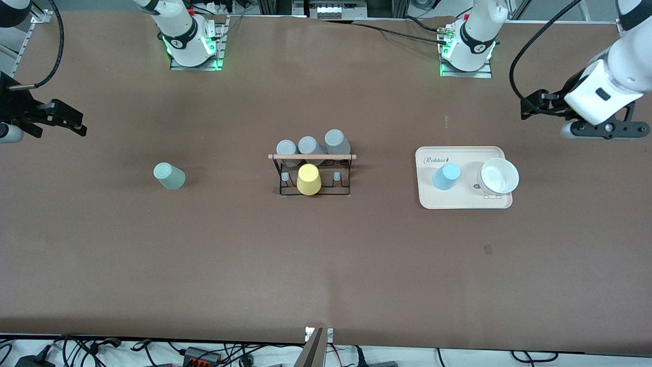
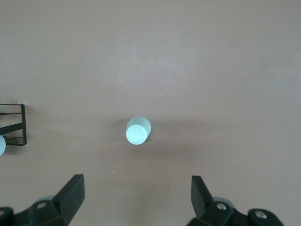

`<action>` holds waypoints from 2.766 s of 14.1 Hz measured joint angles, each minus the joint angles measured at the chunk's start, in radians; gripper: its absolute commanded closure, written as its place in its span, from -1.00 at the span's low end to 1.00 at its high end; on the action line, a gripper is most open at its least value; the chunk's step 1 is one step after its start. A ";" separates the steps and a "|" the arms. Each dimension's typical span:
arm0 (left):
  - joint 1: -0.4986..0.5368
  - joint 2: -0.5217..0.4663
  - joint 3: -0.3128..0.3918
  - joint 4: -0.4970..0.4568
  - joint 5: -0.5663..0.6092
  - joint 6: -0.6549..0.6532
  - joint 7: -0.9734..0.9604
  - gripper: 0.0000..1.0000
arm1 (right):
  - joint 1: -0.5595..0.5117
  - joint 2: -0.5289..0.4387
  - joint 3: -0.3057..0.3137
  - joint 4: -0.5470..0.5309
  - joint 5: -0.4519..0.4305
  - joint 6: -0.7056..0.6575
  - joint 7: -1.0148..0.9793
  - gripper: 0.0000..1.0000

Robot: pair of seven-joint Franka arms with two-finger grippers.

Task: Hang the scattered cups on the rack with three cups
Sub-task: 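Move the left gripper over the light blue cup on the tray, then lower the left gripper and grasp the light blue cup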

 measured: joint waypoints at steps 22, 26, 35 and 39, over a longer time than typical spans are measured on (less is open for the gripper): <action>0.004 0.202 -0.126 -0.641 0.000 0.962 -0.029 -1.00 | 0.003 0.033 0.006 -0.002 0.000 0.011 0.000 -1.00; -0.004 0.230 -0.128 -0.660 0.000 1.066 -0.042 -1.00 | 0.012 0.033 0.007 -0.002 0.000 0.011 0.000 -1.00; -0.002 0.257 -0.128 -0.691 0.000 1.160 -0.042 0.40 | 0.012 0.033 0.007 -0.002 0.000 0.023 0.000 -1.00; 0.006 0.205 -0.127 -0.666 0.000 1.154 -0.042 0.40 | 0.012 0.035 0.007 -0.002 0.000 0.024 0.000 -1.00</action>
